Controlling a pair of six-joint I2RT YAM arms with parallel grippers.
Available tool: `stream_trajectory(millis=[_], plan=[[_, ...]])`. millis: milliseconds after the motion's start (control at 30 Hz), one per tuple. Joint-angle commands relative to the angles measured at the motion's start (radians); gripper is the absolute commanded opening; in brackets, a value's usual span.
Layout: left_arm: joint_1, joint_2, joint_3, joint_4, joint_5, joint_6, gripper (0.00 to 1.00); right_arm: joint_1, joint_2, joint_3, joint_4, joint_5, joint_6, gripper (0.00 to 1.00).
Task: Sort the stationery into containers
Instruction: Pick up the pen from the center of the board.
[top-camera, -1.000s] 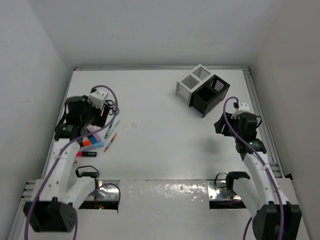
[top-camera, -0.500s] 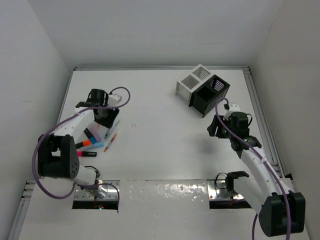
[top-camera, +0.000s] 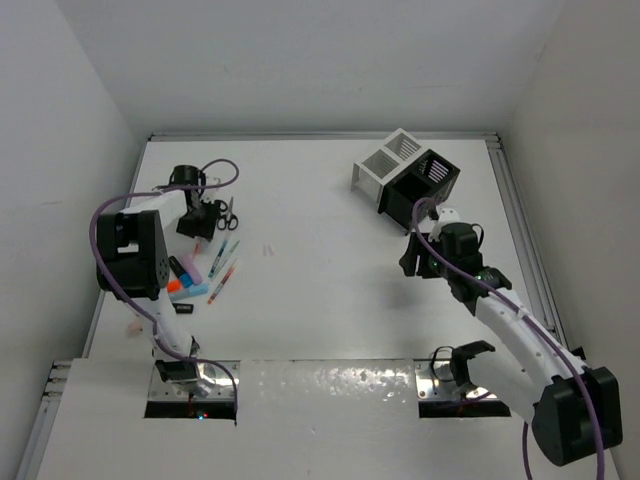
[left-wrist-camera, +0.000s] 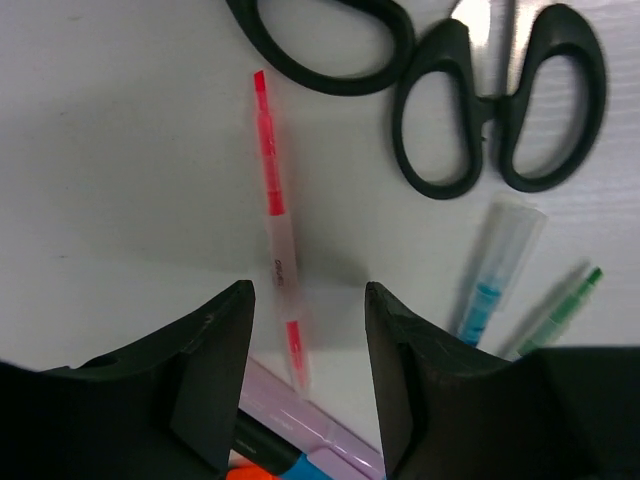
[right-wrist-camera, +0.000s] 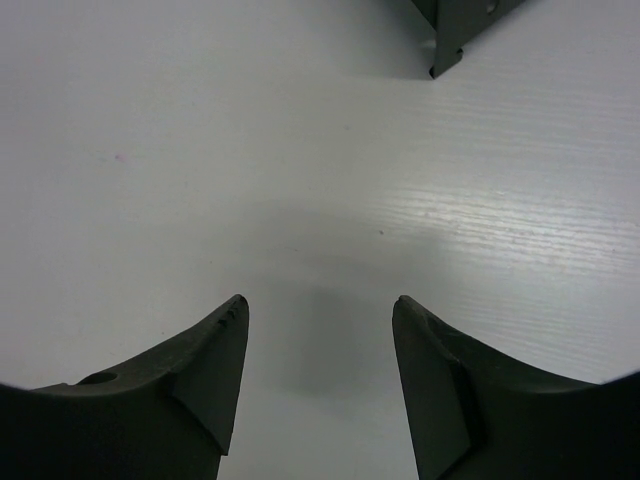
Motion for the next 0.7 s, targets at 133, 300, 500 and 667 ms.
stream_trajectory(millis=[133,300,500,667], plan=[[0.037,0.065,0.054,0.071,-0.059,-0.031,0.46,0.102,0.017,0.097,-0.015,0.072,-0.013,0.59],[0.051,0.105,0.046,0.077,-0.062,-0.040,0.36,0.163,0.039,0.147,-0.024,0.094,-0.014,0.59],[0.057,0.121,0.045,0.045,-0.001,-0.046,0.00,0.277,0.170,0.277,-0.064,0.177,-0.046,0.59],[0.062,0.086,0.069,0.022,0.016,-0.072,0.00,0.369,0.348,0.450,-0.080,0.183,-0.037,0.59]])
